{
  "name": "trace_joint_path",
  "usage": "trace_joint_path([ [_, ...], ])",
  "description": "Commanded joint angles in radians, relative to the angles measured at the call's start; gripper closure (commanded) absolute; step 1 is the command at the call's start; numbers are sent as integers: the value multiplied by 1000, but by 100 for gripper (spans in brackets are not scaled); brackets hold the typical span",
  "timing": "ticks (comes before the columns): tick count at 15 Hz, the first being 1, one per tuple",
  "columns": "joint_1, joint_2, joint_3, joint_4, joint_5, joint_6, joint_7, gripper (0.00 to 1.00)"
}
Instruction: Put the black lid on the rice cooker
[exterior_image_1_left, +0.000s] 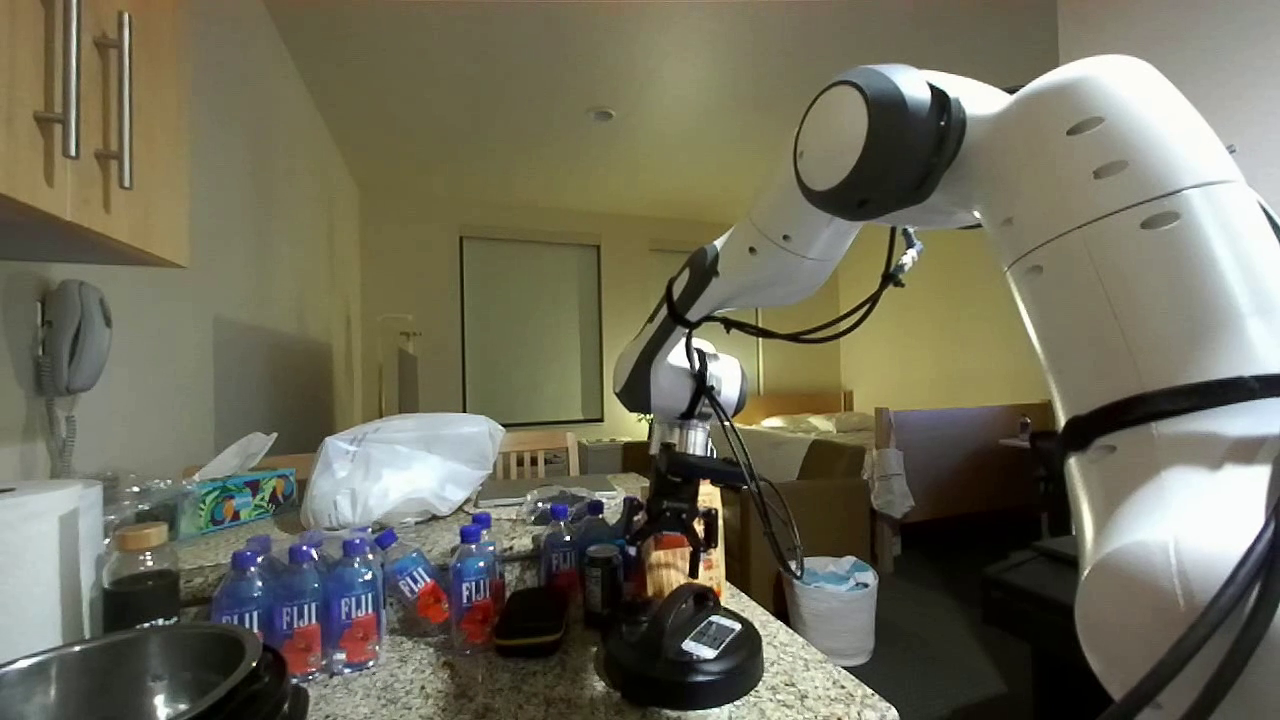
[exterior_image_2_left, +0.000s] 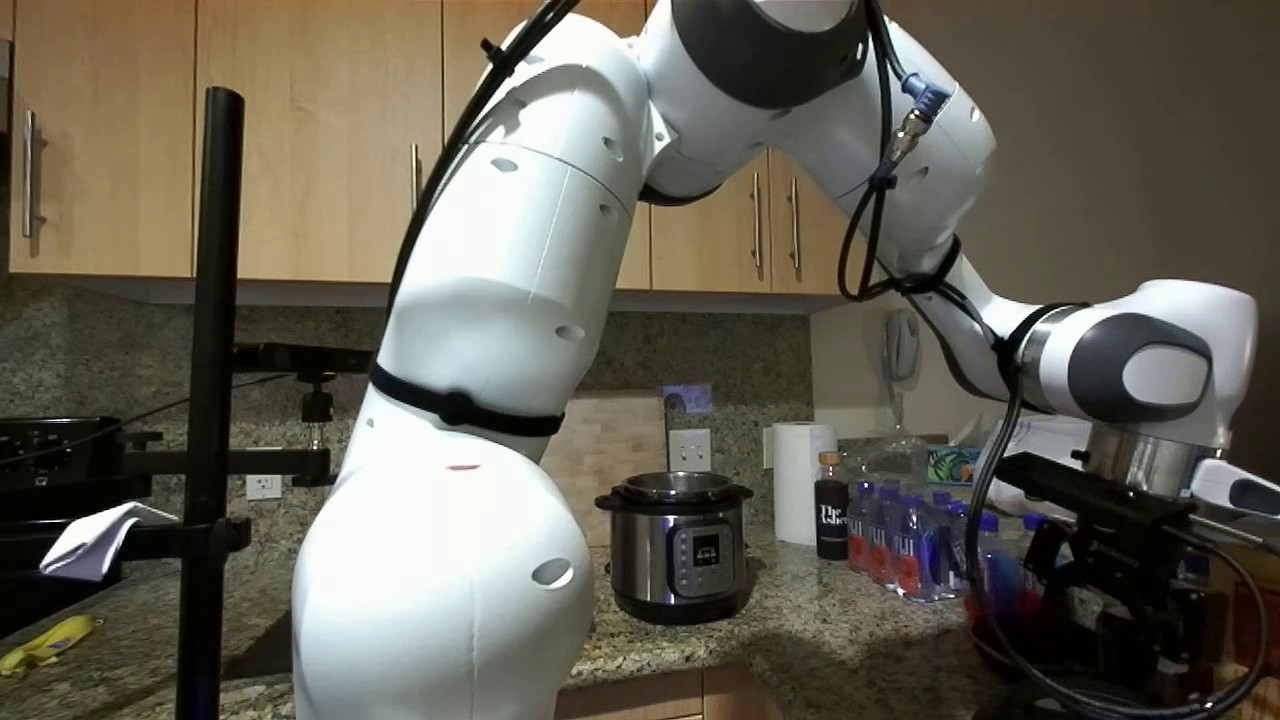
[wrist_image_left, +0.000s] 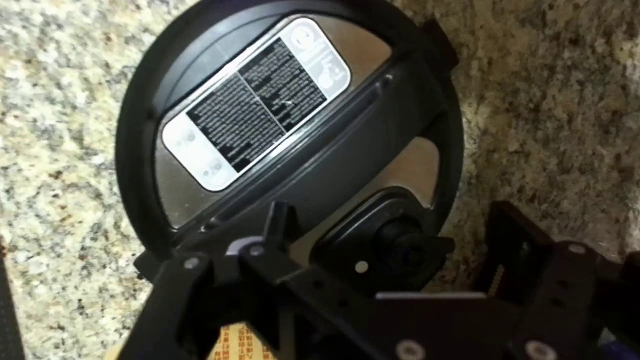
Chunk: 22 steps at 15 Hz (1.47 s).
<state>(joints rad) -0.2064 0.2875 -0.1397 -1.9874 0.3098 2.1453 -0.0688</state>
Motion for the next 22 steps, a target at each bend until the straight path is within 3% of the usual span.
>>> trace_joint_path([
  [1, -42, -19, 14, -54, 163, 27, -24, 0],
  [9, -74, -108, -15, -176, 328, 28, -38, 0],
  [14, -78, -77, -27, -176, 442, 50, -97, 0],
  [15, -61, -72, -34, -155, 384, 12, -37, 0],
  [22, -66, -57, -37, -149, 418, 34, -77, 0],
])
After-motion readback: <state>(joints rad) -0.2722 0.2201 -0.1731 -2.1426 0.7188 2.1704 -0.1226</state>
